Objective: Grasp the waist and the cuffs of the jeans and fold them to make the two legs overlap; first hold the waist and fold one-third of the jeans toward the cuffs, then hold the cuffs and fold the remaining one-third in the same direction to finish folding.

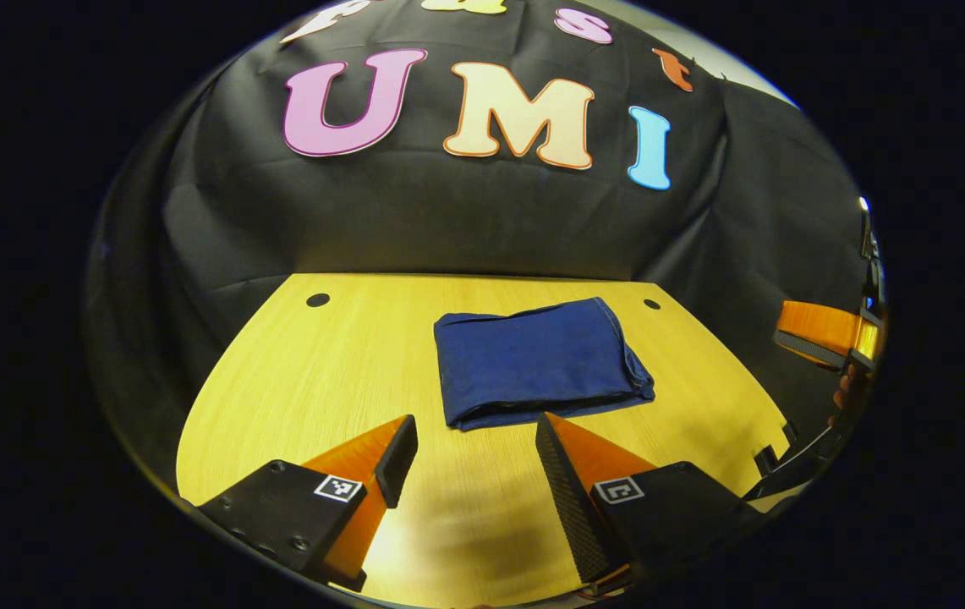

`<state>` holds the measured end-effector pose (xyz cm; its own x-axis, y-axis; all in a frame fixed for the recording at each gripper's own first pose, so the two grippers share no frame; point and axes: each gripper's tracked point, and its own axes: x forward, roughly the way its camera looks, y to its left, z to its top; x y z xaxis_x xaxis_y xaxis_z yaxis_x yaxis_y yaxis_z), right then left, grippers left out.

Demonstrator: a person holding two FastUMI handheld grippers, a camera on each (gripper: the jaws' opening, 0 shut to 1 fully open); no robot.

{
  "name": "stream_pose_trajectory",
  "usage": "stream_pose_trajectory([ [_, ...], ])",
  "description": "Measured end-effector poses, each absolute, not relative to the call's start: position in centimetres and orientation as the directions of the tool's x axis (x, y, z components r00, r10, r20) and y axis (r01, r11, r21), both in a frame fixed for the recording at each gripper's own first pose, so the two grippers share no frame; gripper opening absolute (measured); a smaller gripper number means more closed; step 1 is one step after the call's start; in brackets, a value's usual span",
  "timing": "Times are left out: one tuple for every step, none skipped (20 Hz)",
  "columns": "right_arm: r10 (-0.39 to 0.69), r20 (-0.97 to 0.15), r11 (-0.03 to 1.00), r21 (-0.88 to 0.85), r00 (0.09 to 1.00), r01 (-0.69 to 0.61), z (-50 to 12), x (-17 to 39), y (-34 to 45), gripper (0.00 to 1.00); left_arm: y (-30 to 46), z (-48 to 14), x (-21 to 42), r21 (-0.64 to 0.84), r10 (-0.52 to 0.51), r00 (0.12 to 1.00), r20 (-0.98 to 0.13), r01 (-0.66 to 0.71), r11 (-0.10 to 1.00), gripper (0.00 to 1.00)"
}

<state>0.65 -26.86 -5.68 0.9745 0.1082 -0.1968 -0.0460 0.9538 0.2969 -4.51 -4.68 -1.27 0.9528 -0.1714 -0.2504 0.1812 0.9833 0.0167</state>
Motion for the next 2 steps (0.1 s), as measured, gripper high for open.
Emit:
stream_pose_trajectory([
  [0.107, -0.190, 0.953, 0.300, 0.976, -0.046, -5.63, 0.51, -26.49, 0.98, -4.60, -1.60, -4.70, 0.020, -0.186, 0.947, -0.261, 0.198, 0.980, 0.84],
  [0.108, -0.188, 0.950, 0.310, 0.976, -0.045, -5.57, 0.38, -26.14, 0.98, -4.61, -1.77, -4.86, 0.026, -0.199, 0.943, -0.267, 0.213, 0.977, 0.84],
])
